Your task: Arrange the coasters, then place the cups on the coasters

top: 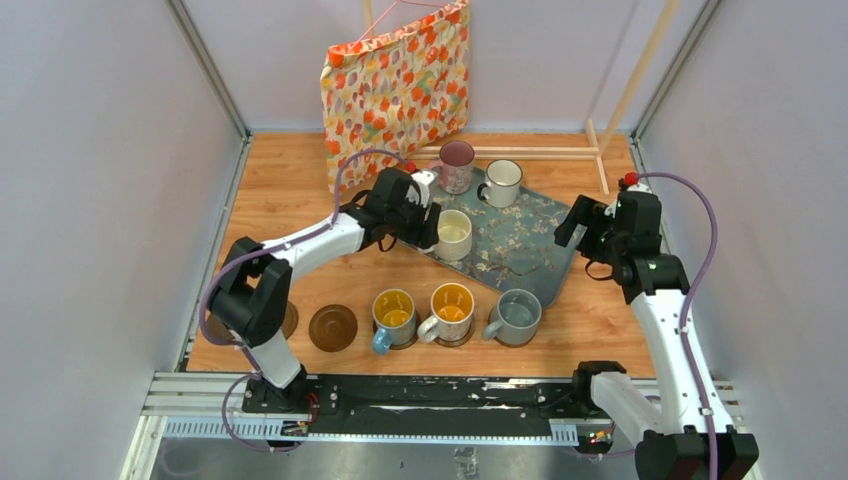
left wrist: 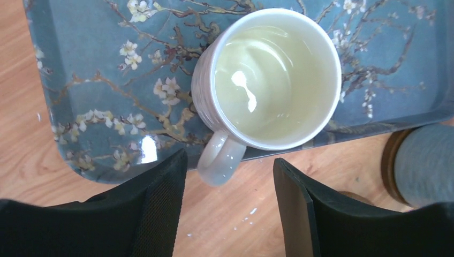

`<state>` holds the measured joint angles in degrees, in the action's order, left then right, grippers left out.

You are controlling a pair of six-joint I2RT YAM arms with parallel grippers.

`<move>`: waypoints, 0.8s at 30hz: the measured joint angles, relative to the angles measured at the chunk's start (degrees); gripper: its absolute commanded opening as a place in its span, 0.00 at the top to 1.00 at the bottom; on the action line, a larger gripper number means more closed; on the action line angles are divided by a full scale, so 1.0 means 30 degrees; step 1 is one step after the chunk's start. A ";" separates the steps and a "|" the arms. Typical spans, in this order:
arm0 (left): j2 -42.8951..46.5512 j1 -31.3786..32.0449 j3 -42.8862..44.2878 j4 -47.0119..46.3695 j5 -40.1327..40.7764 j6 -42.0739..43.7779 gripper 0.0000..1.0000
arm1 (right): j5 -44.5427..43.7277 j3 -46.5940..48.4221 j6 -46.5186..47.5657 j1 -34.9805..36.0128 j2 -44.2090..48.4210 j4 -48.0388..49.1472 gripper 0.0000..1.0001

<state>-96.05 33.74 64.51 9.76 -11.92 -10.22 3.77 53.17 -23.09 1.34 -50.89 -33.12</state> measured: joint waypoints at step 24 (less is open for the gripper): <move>-0.2688 0.1195 0.1253 0.0729 0.0670 0.3220 0.59 | -0.0444 -0.0197 0.0160 0.0000 0.0036 -0.0007 0.00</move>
<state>-104.12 37.32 68.27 11.94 -9.91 -0.56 2.44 52.58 -22.61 1.34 -50.78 -33.15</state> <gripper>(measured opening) 0.449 0.999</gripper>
